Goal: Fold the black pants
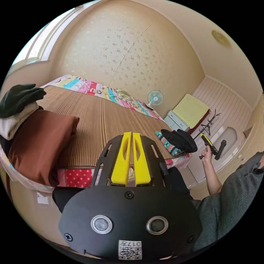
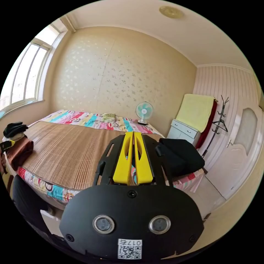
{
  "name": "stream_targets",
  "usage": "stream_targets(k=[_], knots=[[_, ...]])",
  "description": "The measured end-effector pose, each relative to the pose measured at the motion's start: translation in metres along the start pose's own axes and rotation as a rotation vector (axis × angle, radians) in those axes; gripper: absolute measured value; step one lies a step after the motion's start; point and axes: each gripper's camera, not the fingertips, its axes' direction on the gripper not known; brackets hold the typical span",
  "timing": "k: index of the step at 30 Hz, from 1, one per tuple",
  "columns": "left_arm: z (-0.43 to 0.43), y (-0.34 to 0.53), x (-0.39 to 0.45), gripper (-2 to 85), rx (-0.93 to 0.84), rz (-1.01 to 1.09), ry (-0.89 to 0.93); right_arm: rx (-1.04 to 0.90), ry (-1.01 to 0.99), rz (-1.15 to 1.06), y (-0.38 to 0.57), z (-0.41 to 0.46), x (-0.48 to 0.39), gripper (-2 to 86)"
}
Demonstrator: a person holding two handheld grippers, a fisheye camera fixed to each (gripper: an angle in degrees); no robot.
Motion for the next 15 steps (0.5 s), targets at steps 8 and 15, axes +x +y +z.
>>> stream_targets(k=[8, 15], knots=[[0.056, -0.058, 0.024, -1.0, -0.289, 0.214, 0.22, -0.551, -0.015, -0.117, -0.011, 0.21, 0.084, 9.5], [0.064, -0.043, 0.006, -1.0, -0.307, 0.065, 0.277, -0.5, -0.163, 0.027, -0.079, 0.233, 0.114, 4.0]])
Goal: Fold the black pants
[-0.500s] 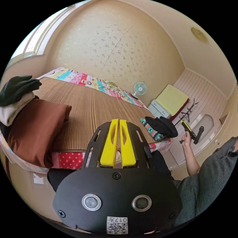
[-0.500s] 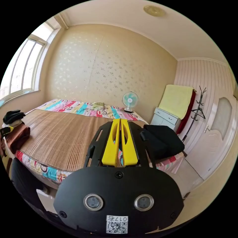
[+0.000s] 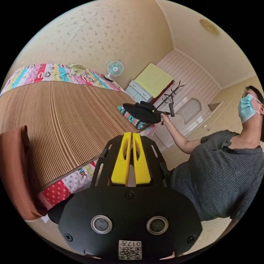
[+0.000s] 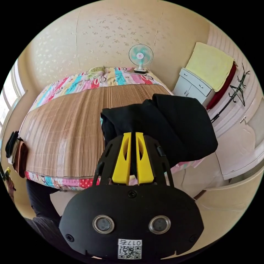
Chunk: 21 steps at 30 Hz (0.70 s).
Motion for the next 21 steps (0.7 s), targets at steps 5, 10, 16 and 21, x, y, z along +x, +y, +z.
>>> stream_targets(k=[5, 10, 16, 21], knots=[[-0.022, 0.027, -0.006, -1.0, 0.217, -0.105, -0.11, 0.13, 0.009, -0.003, -0.068, -0.043, -0.016, 3.1], [-0.048, 0.061, -0.011, -0.5, 0.357, -0.226, -0.366, 0.02, 0.13, -0.087, -0.112, -0.029, -0.048, 3.1], [-0.069, 0.052, -0.056, 9.6, 0.21, -0.359, -0.798, -0.113, 0.086, 0.013, -0.07, 0.06, -0.039, 3.1], [-0.045, -0.014, -0.105, 18.2, -0.002, -0.283, -1.056, -0.1, -0.013, 0.075, -0.048, 0.077, -0.027, 3.0]])
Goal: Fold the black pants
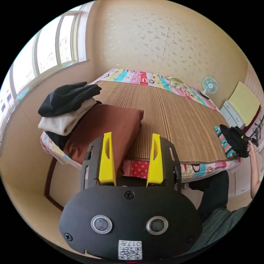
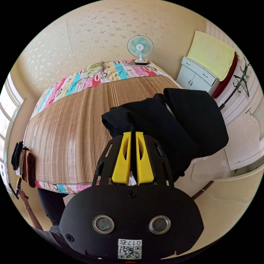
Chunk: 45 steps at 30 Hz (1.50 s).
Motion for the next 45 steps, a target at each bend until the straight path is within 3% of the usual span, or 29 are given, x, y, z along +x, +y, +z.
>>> stream_targets(k=[3, 7, 12, 14, 16, 18, 21, 25, 27, 28, 30, 33, 37, 40, 42, 45], knots=[[0.045, -0.022, 0.009, 18.1, -0.141, -0.003, 0.085, 0.058, 0.039, -0.016, -0.002, -0.013, -0.004, 3.0], [0.049, -0.011, 0.021, 15.8, -0.076, -0.046, 0.187, 0.025, -0.049, -0.076, -0.01, -0.019, -0.004, 2.9], [0.03, 0.029, 0.04, 14.6, -0.008, -0.097, 0.257, -0.003, 0.085, -0.177, -0.015, 0.001, -0.027, 2.7], [0.017, 0.036, 0.05, 14.1, 0.006, -0.072, 0.286, 0.067, -0.004, -0.165, -0.028, -0.016, -0.035, 2.7], [0.003, 0.039, 0.063, 13.8, 0.029, -0.02, 0.302, 0.256, -0.326, -0.148, -0.057, -0.069, -0.042, 2.6], [-0.017, 0.037, 0.079, 13.4, 0.061, 0.048, 0.298, 0.357, -0.51, -0.176, -0.085, -0.108, -0.057, 2.6], [-0.038, 0.031, 0.092, 12.5, 0.117, 0.101, 0.351, 0.472, -0.586, -0.335, -0.12, -0.18, -0.11, 2.6], [-0.051, 0.025, 0.088, 10.7, 0.169, 0.092, 0.478, 0.792, -1.064, -0.373, -0.134, -0.275, -0.103, 2.5], [-0.056, 0.025, 0.085, 8.5, 0.215, 0.102, 0.529, 0.821, -0.923, -0.396, -0.136, -0.299, -0.116, 2.5], [-0.058, 0.026, 0.084, 7.3, 0.235, 0.111, 0.541, 0.778, -0.761, -0.411, -0.136, -0.302, -0.133, 2.5], [-0.062, 0.033, 0.08, 2.5, 0.311, 0.141, 0.596, 0.649, -0.664, -0.466, -0.133, -0.276, -0.158, 2.5], [-0.052, 0.036, 0.07, 0.2, 0.29, 0.117, 0.643, 0.396, -0.787, -0.474, -0.104, -0.182, -0.18, 2.6], [-0.036, 0.04, 0.057, -0.6, 0.236, 0.081, 0.651, 0.046, -0.504, -0.362, -0.024, -0.016, -0.212, 2.8], [-0.028, 0.038, 0.047, -0.9, 0.195, 0.069, 0.617, -0.124, -0.473, -0.274, 0.025, 0.063, -0.22, 3.1], [-0.027, 0.034, 0.038, -1.0, 0.185, 0.065, 0.622, -0.163, -0.296, -0.283, 0.038, 0.078, -0.229, 3.5], [-0.026, 0.03, 0.028, -1.0, 0.202, 0.058, 0.644, 0.001, -0.159, -0.338, 0.034, 0.035, -0.257, 4.5]])
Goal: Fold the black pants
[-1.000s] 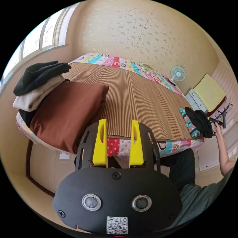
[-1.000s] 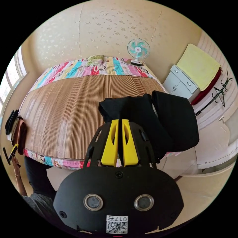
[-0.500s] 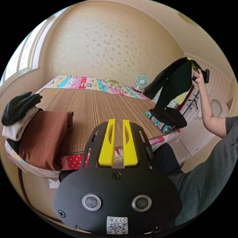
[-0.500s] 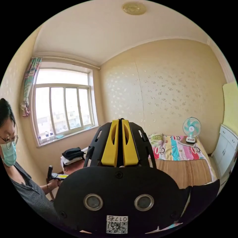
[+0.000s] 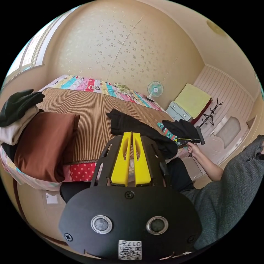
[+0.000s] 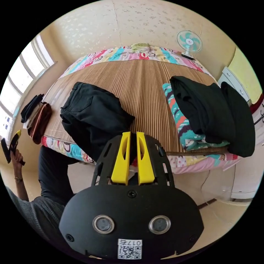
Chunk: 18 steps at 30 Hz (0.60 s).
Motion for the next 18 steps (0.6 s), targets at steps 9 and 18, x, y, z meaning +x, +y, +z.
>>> stream_targets(k=[9, 18], knots=[[0.015, 0.009, -0.015, -1.0, 0.012, -0.055, 0.032, -0.031, -0.276, -0.594, -0.143, 0.029, -0.269, 10.2], [-0.002, 0.034, -0.047, -0.7, -0.088, -0.191, 0.124, -0.315, 0.071, -0.876, -0.162, 0.139, -0.417, 5.9]])
